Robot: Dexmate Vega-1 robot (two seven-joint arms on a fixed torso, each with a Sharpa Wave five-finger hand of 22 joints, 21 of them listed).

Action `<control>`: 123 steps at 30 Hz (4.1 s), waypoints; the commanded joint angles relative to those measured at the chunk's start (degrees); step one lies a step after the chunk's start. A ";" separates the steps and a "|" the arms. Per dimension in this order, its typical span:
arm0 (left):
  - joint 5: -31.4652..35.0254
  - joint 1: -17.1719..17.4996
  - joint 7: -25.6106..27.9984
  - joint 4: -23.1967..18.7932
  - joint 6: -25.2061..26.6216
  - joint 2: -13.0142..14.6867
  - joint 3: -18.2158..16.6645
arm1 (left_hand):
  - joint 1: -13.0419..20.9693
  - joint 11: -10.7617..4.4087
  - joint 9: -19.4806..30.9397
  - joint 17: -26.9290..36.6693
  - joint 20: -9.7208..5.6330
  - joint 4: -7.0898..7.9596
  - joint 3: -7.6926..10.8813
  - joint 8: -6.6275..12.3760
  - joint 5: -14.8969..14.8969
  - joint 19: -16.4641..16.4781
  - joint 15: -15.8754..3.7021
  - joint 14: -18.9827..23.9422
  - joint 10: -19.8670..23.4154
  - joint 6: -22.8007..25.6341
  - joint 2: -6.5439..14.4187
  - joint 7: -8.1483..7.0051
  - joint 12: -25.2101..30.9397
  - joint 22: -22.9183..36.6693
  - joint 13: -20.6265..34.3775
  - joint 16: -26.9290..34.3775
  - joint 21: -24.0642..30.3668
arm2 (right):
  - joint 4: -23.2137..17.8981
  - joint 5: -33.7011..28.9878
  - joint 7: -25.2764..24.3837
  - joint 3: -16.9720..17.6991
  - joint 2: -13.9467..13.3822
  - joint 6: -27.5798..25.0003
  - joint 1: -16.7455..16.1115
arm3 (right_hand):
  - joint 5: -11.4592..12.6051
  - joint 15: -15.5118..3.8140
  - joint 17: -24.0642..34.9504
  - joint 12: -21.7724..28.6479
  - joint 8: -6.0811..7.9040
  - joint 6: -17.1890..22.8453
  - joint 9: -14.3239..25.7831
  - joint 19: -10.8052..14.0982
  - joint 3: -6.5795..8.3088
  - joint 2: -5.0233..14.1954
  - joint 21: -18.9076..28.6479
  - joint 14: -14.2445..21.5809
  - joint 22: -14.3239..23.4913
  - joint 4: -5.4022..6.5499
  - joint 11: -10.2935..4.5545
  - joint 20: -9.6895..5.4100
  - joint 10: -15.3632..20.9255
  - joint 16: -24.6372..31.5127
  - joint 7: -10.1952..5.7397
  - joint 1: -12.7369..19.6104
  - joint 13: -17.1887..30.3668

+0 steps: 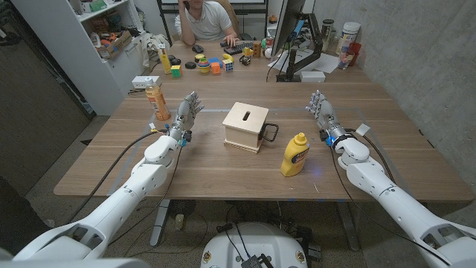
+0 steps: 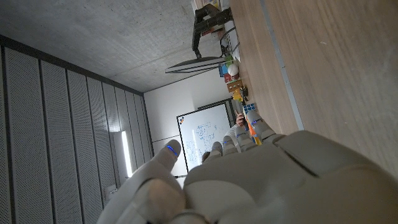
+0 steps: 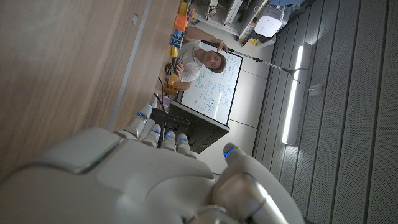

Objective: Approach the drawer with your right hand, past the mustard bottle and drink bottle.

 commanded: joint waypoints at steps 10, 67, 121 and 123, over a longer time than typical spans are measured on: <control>0.07 1.26 0.60 -1.47 0.41 0.26 0.27 | 0.07 -0.06 0.16 0.02 -3.86 0.10 0.52 0.23 0.24 -4.84 0.05 -8.75 -7.29 -5.03 7.07 -0.04 0.38 0.19 0.31 0.28 0.12 | -2.16 0.55 0.55 0.65 -1.34 0.25 -2.04 | 0.19 -2.77 0.19 0.41 0.33 -0.13 0.22 -7.62 -0.05 6.22 0.02 -2.32 0.28 -0.18 0.25 -4.55 -0.03 0.33 -0.23 0.00 0.14; -1.42 1.47 -2.41 2.10 -1.65 -0.90 0.32 | 0.03 -0.21 0.18 -0.12 -3.59 0.12 0.89 0.31 0.06 -4.40 0.44 -8.80 -6.96 -4.55 7.00 0.04 0.38 0.21 0.31 0.60 -1.16 | -34.04 -30.58 -12.38 0.43 -14.19 -13.88 -3.32 | -0.55 7.88 -0.69 0.69 0.49 3.19 0.29 2.14 -2.35 -1.36 -5.08 4.75 0.03 -6.68 2.25 8.31 5.74 -2.09 -3.18 7.65 0.17; -1.80 -0.47 -5.19 7.20 -2.93 -2.78 1.03 | -0.11 -0.14 0.19 -0.20 -3.35 0.17 1.05 0.33 -0.07 -3.93 0.52 -8.79 -6.77 -4.26 6.90 0.07 0.36 0.24 0.31 0.84 -2.25 | -44.54 -97.43 4.81 -31.41 -7.27 -46.20 10.88 | -0.60 6.26 -0.59 1.15 1.32 6.34 0.36 10.28 -3.84 -2.69 -8.69 8.91 -0.06 -8.97 0.27 14.10 8.62 -2.88 -5.30 10.66 0.21; -1.84 -0.50 -5.34 7.35 -2.99 -2.79 1.02 | -0.12 -0.10 0.19 -0.20 -3.37 0.17 1.06 0.32 -0.08 -3.94 0.50 -8.77 -6.74 -4.28 6.90 0.09 0.36 0.24 0.31 0.86 -2.32 | -43.74 -99.87 6.07 -32.15 -6.48 -45.51 10.93 | -0.57 6.00 -0.60 1.14 1.32 6.55 0.35 10.56 -3.99 -2.88 -8.88 9.33 -0.03 -9.06 0.24 14.05 8.79 -2.82 -5.34 10.72 0.21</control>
